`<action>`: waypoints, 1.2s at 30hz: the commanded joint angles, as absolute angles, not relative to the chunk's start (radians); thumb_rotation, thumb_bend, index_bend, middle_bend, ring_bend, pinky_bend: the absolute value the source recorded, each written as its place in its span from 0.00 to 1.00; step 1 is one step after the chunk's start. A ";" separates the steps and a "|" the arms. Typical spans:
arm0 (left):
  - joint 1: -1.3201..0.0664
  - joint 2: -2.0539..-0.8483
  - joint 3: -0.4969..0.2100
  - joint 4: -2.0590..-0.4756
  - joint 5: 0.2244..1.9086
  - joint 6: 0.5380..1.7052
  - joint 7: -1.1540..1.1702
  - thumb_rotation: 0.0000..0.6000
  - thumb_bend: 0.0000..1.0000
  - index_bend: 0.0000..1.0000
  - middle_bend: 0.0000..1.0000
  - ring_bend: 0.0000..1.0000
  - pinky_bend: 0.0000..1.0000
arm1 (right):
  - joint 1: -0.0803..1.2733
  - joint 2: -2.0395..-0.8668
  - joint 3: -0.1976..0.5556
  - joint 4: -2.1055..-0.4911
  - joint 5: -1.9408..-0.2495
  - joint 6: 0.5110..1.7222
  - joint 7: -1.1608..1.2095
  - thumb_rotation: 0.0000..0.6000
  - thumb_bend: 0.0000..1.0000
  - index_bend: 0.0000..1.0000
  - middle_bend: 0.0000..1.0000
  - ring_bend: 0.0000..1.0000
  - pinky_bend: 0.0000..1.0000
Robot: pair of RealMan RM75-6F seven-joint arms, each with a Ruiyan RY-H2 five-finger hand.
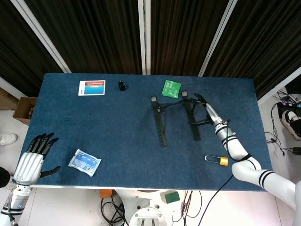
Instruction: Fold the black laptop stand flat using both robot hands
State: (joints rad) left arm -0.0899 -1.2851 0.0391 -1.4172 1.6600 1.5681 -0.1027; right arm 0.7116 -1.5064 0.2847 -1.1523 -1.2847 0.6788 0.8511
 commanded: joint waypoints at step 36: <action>-0.093 -1.296 0.039 -1.395 1.681 1.583 -0.125 1.00 0.11 0.16 0.07 0.01 0.09 | 0.545 -1.222 -0.090 -1.471 -1.673 1.043 0.984 1.00 0.10 0.00 0.04 0.00 0.00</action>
State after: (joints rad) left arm -0.0927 -1.2958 0.0394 -1.3947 1.6806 1.5830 -0.1247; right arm 0.5648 -1.2503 -0.0622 -1.4464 -1.6705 1.0356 1.0207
